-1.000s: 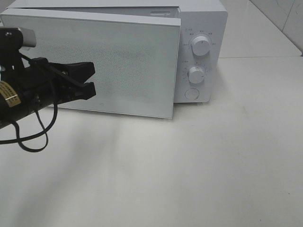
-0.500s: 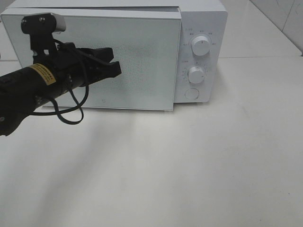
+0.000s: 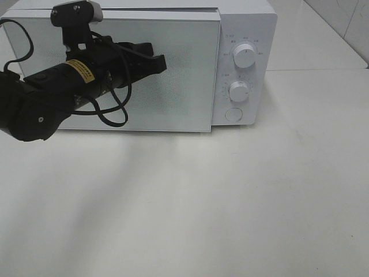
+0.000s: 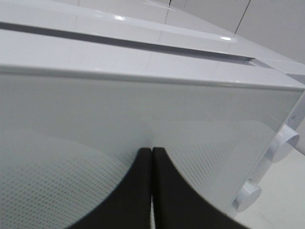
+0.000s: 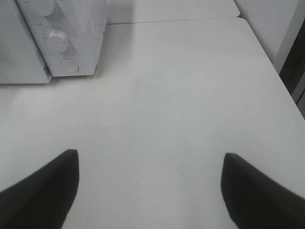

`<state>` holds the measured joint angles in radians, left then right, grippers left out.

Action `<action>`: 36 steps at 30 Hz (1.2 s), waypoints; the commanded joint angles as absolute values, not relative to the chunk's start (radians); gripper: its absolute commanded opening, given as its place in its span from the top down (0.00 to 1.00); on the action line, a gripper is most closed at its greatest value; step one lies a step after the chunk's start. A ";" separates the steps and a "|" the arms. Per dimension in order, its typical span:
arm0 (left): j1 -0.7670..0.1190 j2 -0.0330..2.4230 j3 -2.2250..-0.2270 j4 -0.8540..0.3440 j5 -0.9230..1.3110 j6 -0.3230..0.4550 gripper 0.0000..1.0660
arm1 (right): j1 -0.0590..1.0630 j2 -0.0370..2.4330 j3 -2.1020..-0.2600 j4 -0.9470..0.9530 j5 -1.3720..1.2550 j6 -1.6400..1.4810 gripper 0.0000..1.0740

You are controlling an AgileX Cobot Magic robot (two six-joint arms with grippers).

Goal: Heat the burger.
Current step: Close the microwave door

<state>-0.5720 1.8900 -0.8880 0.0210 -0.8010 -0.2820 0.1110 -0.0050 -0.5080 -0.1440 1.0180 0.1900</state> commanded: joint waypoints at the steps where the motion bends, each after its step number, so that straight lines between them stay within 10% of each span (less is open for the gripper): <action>1: -0.589 1.917 -0.946 -0.007 -0.792 -0.266 1.00 | 0.103 -0.030 -0.507 -0.150 1.008 0.195 0.29; 36: -0.700 1.940 -1.154 -0.006 -0.331 -0.234 1.00 | 0.103 -0.030 -0.507 -0.150 1.008 0.195 0.29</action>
